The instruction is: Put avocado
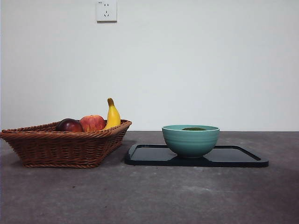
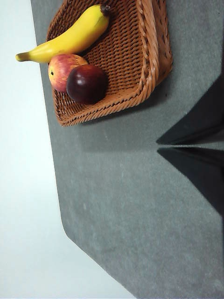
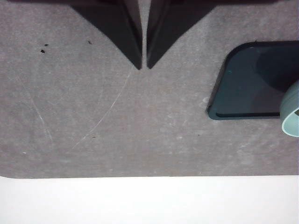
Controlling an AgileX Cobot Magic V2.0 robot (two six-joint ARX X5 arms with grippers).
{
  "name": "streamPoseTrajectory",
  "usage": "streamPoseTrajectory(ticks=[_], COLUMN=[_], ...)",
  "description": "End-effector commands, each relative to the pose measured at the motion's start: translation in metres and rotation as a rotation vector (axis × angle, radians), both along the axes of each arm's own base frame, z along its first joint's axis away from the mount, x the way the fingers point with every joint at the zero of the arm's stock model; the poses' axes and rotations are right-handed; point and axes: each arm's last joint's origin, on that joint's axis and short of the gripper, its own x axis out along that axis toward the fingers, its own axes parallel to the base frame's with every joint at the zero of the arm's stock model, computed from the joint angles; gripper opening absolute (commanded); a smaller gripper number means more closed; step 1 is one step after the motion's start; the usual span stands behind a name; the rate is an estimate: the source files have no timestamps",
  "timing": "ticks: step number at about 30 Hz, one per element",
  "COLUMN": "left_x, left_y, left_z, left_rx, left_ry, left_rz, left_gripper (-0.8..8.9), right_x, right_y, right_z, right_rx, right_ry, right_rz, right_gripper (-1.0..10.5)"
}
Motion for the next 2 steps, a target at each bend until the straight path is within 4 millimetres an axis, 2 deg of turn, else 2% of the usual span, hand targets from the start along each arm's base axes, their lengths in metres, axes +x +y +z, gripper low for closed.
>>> streamPoseTrajectory(ticks=[1,2], left_x=[0.0008,0.0008], left_y=[0.0003,0.0003], left_z=[-0.0077,-0.0077], left_rx=[-0.01,-0.01], left_ry=[0.027,0.027], left_rz=[0.004,0.004], left_gripper=[0.08,0.08], right_x=[0.0002,0.0002], right_y=[-0.0002,-0.0002], right_z=[-0.0006,-0.0006], right_rx=[0.016,0.016], right_ry=[-0.008,-0.008], right_rz=[-0.007,-0.007], right_gripper=[0.1,0.1])
